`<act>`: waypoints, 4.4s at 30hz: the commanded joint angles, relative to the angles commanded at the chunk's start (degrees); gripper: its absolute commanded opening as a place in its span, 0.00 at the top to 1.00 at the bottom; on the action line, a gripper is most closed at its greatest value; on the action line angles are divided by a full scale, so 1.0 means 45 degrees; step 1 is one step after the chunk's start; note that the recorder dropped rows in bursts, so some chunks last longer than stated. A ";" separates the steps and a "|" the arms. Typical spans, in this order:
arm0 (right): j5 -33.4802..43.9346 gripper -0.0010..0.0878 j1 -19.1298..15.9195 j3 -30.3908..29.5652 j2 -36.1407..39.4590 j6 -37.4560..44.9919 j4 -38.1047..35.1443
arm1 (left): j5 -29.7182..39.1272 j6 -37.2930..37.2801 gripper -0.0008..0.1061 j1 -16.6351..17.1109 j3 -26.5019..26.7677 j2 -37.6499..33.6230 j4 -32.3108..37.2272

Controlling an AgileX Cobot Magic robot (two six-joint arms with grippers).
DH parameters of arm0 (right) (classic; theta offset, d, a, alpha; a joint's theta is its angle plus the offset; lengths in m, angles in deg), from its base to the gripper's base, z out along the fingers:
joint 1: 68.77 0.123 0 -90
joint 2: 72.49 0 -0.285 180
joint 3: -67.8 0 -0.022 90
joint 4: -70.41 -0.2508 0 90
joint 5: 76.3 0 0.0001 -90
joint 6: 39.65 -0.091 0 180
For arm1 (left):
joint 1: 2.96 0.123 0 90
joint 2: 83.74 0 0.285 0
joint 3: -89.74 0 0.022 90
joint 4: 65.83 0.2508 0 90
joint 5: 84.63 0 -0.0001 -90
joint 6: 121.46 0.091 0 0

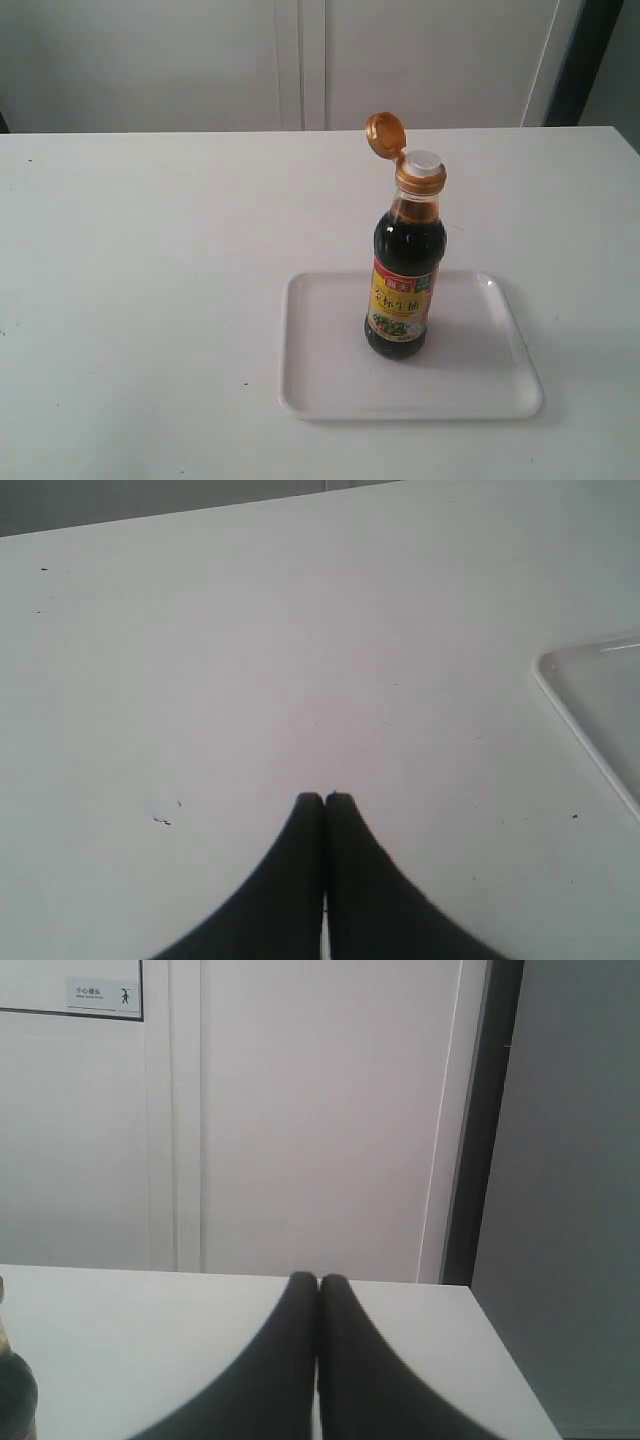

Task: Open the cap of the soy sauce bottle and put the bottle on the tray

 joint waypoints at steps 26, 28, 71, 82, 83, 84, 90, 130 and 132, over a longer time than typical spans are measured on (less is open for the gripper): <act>-0.0011 0.99 0.0000 0.0000 0.0000 0.0000 0.0000 | -0.1531 0.1581 0.99 0.1950 -0.4582 0.4558 -0.1515; -0.0011 0.99 0.0000 0.0000 0.0000 0.0000 0.0000 | -0.1531 0.1581 0.99 0.1950 -0.4828 0.4736 -0.1515; 0.0403 0.99 0.0000 -0.2560 -0.1278 0.0076 -0.0299 | -0.1435 0.1581 0.99 0.1927 -0.4828 0.4736 -0.1574; 0.1507 0.99 0.0000 -0.3440 -0.2297 0.0274 -0.0530 | -0.1435 0.1581 0.99 0.1927 -0.4828 0.4736 -0.1574; 0.1687 0.99 0.0000 -0.3440 -0.2297 0.0366 -0.0530 | -0.1435 0.1581 0.99 0.1927 -0.4828 0.4736 -0.1574; 0.1881 0.99 0.0000 -0.3440 -0.2297 0.0366 -0.0530 | -0.1435 0.1581 0.99 0.1927 -0.4828 0.4736 -0.1574; 0.3003 0.99 0.0000 -0.3440 -0.2297 0.0366 -0.0530 | -0.1435 0.1581 0.99 0.1927 -0.4828 0.4736 -0.1574; 0.3196 0.99 0.0000 -0.3440 -0.2297 0.0366 -0.0530 | -0.1435 0.1581 0.99 0.1927 -0.4828 0.4736 -0.1574; 0.3196 0.99 0.0000 -0.3440 -0.2297 0.0366 -0.0530 | -0.1435 0.1581 0.99 0.1927 -0.4828 0.4736 -0.1574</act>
